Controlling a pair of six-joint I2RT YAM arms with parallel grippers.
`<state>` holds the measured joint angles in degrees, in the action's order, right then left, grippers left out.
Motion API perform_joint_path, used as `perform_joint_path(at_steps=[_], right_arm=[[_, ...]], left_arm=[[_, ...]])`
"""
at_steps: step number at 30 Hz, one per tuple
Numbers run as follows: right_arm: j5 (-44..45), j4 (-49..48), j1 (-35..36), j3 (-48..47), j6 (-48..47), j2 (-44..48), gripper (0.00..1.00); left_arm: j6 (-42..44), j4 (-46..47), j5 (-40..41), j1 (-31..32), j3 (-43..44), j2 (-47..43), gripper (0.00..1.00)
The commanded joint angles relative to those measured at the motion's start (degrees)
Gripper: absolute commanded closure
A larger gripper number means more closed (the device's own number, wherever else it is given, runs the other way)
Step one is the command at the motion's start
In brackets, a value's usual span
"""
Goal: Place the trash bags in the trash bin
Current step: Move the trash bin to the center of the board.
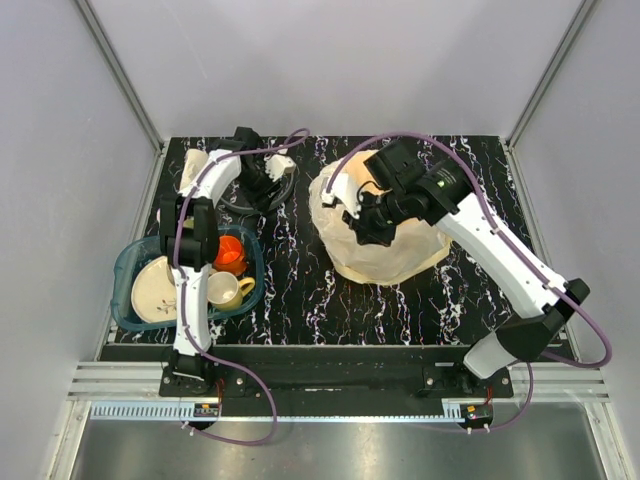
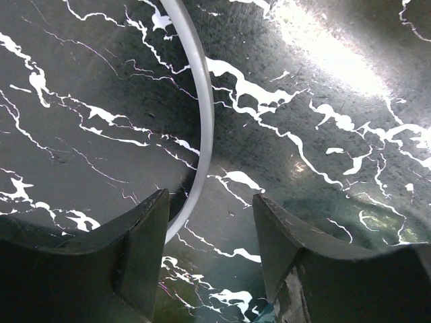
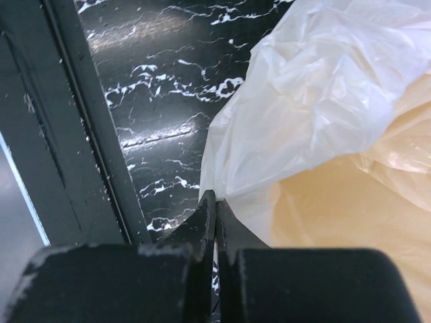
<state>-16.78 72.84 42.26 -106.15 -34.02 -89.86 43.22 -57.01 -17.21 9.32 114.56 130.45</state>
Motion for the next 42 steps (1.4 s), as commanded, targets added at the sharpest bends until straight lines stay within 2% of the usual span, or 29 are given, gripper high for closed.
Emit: perform_joint_path(at_steps=[1, 4, 5, 9, 13, 15, 22, 25, 26, 32, 35, 36, 37, 42], right_arm=[[-4.7, -1.0, 0.3, 4.4, -4.9, 5.1, 1.00], [-2.7, -2.2, 0.2, 6.8, -4.9, 5.8, 1.00], [-1.7, -3.0, 0.2, 7.4, -4.7, 5.9, 0.95], [4.9, -6.6, 0.2, 7.5, -1.8, 5.2, 0.29], [6.8, -8.2, 0.1, 5.3, -0.2, 3.8, 0.27], [7.5, -8.5, -0.2, 5.1, 0.3, 2.7, 0.28], [7.8, -12.6, -1.3, 9.1, -0.7, 0.7, 0.31], [7.5, -14.8, -2.3, 11.6, -1.9, 0.1, 0.34], [7.3, -14.9, -2.9, 12.0, -2.2, 0.0, 0.35], [5.5, -16.1, -3.6, 13.8, -4.7, -0.4, 0.45], [3.7, -15.7, -3.8, 14.3, -6.6, 0.3, 0.67], [3.3, -15.6, -3.8, 14.4, -7.1, 0.6, 0.87], [3.0, -15.7, -3.8, 14.5, -7.3, 0.7, 0.99], [-0.3, -12.8, -3.9, 13.8, -9.7, 2.6, 1.00]], left_arm=[[1.7, 0.7, 2.0, -0.2, 3.1, 1.5, 0.44], [1.7, 0.9, 2.6, -0.1, 3.1, 2.3, 0.45], [1.7, 0.9, 2.7, -0.2, 3.1, 2.4, 0.45], [1.4, 1.5, 2.4, -0.1, 3.0, 2.7, 0.45], [1.3, 2.0, 2.3, -0.1, 2.8, 2.7, 0.45], [1.3, 2.0, 2.4, -0.1, 2.7, 2.8, 0.47], [1.6, 2.2, 0.5, -0.2, 1.1, 2.1, 0.68], [1.5, 3.2, -1.3, -0.2, -0.2, 0.9, 0.76], [1.5, 3.6, -2.8, -0.3, -0.4, 0.0, 0.83], [-0.2, 4.1, -8.7, -0.8, -0.7, -3.4, 0.99], [-0.3, 4.0, -11.3, -0.8, -1.4, -6.2, 1.00], [-0.4, 4.0, -11.7, -0.8, -1.6, -6.9, 1.00], [-0.4, 4.0, -12.7, -0.8, -1.9, -8.3, 1.00], [0.1, 4.0, -14.0, -0.8, -2.9, -11.9, 1.00]])
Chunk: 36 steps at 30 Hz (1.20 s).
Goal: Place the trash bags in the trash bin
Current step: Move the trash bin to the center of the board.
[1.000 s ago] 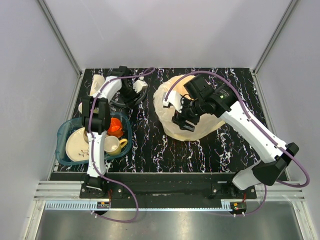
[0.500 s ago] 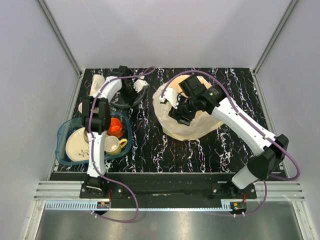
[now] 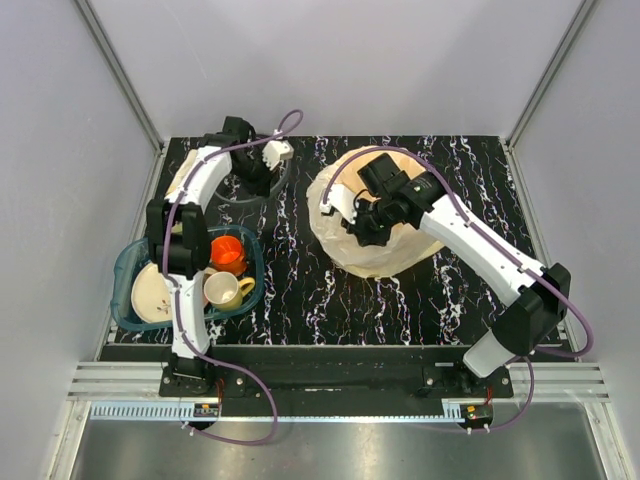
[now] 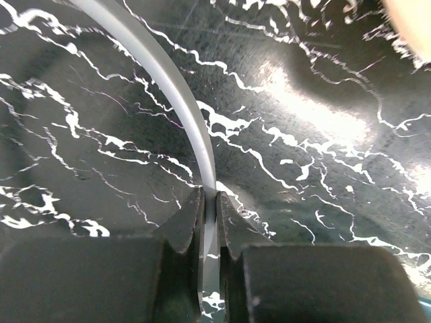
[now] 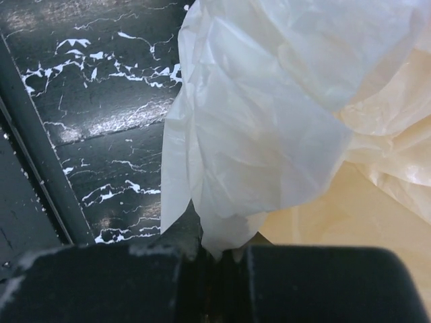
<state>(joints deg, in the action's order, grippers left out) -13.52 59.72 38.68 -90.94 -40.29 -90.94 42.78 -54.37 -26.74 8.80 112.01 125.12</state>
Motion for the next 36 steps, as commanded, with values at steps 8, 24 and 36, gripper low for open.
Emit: perform_joint_path(at_steps=[8, 24, 36], right_arm=[[-17.6, 11.4, -0.2, -5.6, -10.4, 7.6, 1.00], [-18.5, 8.3, 0.5, -1.4, -2.5, 9.4, 0.24], [-29.5, 6.6, -2.7, -15.2, 12.7, 11.6, 0.09]], left_arm=[[-5.2, 0.4, -11.9, -0.3, 0.3, -15.5, 1.00], [-6.7, -1.7, -15.2, -0.2, -9.4, -31.3, 1.00], [-7.7, -2.7, -17.4, -0.1, -11.8, -35.0, 1.00]])
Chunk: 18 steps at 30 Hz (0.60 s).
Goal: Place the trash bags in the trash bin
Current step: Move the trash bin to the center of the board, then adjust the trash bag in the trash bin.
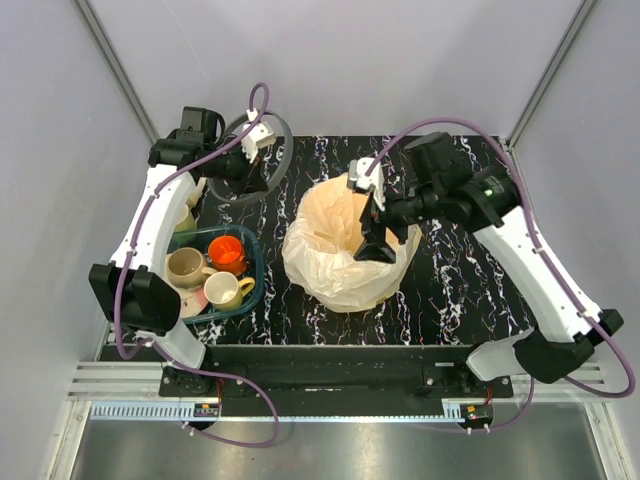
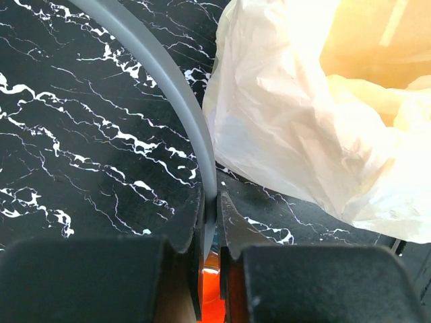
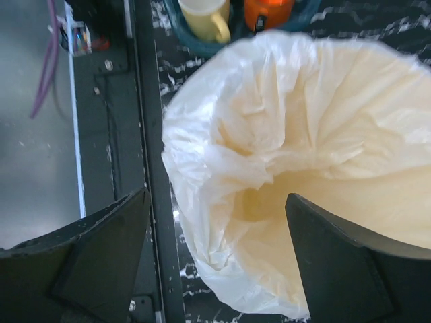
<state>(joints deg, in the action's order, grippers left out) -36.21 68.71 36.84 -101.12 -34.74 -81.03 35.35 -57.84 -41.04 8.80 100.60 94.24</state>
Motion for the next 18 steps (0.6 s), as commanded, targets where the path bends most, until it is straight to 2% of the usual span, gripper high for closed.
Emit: perform_joint_path(at_steps=[1, 4, 5, 8, 14, 18], right_arm=[[-5.9, -4.8, -1.0, -4.9, 9.1, 0.5, 0.09], [-2.6, -6.8, -1.5, -5.3, 14.3, -4.3, 0.15], [-1.4, -7.0, -1.5, -5.5, 15.8, -5.8, 0.21], [-0.3, -6.1, -1.4, -6.5, 14.6, -11.6, 0.27], [-0.2, -6.3, -1.3, -2.5, 10.3, -17.0, 0.26], [-1.8, -7.1, -1.2, 3.8, 7.2, -17.2, 0.18]], left_arm=[[-0.4, 0.8, -3.3, -0.2, -0.5, -4.4, 1.00], [-0.9, 0.8, -3.8, -0.2, -0.5, -5.5, 1.00], [-1.2, 0.9, -4.0, -0.2, -0.6, -5.9, 1.00], [-1.7, 0.5, -4.2, -0.2, -0.6, -6.7, 1.00], [-1.2, 0.5, -3.8, -0.2, -1.9, -8.1, 1.00], [-0.6, 1.1, -2.9, -0.3, -2.8, -8.0, 1.00]])
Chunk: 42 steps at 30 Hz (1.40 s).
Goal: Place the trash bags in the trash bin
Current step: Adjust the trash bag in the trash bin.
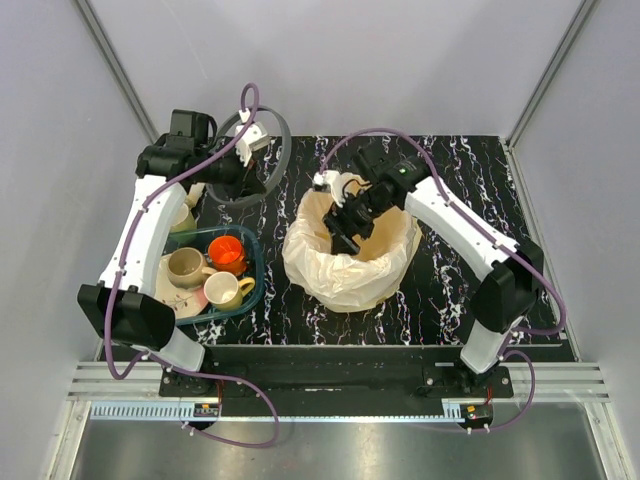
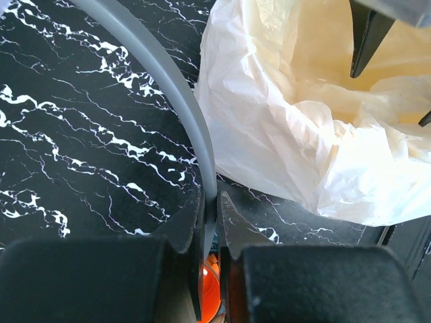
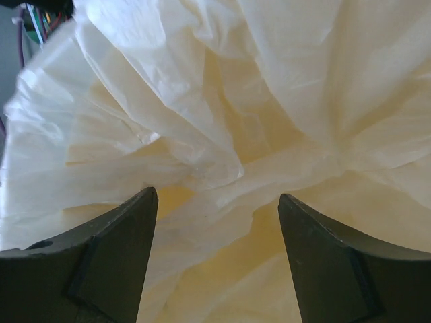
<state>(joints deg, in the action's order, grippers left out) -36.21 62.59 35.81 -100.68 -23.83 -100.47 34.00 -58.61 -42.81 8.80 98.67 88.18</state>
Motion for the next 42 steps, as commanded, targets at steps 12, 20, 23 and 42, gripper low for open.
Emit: perform_joint_path(at_steps=[12, 20, 23, 42], right_arm=[[6.5, -6.8, -0.2, 15.2, -16.2, -1.6, 0.24], [13.3, -10.1, -0.1, 14.9, -16.4, -8.2, 0.27], [16.5, -10.9, -0.2, 15.9, -17.5, -9.5, 0.28], [24.3, -17.6, 0.0, 17.5, -12.8, -0.6, 0.31]], left_arm=[[-0.4, 2.6, -1.6, -2.2, 0.8, 0.9, 1.00], [-0.7, 2.5, -2.1, -2.7, 1.3, 1.2, 1.00], [-0.8, 2.6, -2.5, -3.0, 1.4, 1.4, 1.00], [-1.3, 1.2, -3.9, -3.2, 1.7, 0.7, 1.00]])
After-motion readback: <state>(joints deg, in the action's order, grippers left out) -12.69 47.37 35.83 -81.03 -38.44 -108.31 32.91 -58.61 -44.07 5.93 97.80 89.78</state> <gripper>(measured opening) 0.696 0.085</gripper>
